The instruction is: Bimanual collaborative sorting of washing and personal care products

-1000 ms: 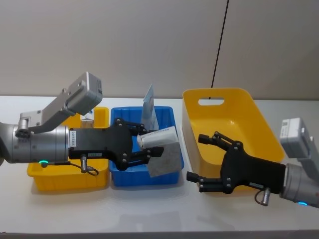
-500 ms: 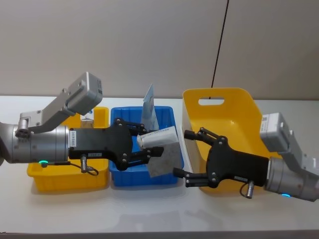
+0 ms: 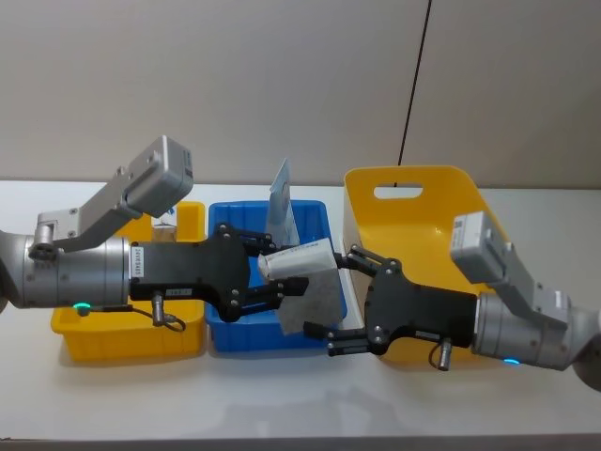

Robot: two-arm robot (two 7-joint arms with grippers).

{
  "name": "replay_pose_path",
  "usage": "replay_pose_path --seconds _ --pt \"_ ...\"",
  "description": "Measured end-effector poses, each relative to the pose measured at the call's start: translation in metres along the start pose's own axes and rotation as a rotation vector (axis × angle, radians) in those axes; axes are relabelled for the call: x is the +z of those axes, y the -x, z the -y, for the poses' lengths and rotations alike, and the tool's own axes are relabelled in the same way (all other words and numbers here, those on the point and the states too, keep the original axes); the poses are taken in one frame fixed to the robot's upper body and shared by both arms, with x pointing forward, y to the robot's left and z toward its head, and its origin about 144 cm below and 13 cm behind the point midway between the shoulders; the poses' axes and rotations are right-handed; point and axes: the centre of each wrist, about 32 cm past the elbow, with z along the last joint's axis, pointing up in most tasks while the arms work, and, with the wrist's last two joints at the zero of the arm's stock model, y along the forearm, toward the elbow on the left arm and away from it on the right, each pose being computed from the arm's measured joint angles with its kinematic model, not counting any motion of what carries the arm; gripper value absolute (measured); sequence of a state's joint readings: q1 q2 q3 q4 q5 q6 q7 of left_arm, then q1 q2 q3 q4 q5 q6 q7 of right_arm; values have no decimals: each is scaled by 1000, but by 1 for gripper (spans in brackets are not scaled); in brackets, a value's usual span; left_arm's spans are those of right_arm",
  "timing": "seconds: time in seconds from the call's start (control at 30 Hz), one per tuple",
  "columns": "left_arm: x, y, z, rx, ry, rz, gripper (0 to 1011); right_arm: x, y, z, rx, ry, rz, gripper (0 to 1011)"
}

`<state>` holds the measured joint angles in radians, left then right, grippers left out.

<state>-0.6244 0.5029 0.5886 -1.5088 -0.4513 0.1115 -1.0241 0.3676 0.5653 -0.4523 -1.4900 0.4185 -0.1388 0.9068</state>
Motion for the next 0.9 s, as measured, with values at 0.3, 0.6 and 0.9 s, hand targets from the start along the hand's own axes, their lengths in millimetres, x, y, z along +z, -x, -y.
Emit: replay_pose_path --seconds 0.3,0.6,0.9 --pt "0 0 0 0 0 0 360 -2 -11 -11 28 16 18 1002" --pt "0 0 0 0 0 0 360 0 -26 -18 60 32 35 1002" --pt "0 0 0 0 0 0 360 6 -36 -19 105 55 37 1002"
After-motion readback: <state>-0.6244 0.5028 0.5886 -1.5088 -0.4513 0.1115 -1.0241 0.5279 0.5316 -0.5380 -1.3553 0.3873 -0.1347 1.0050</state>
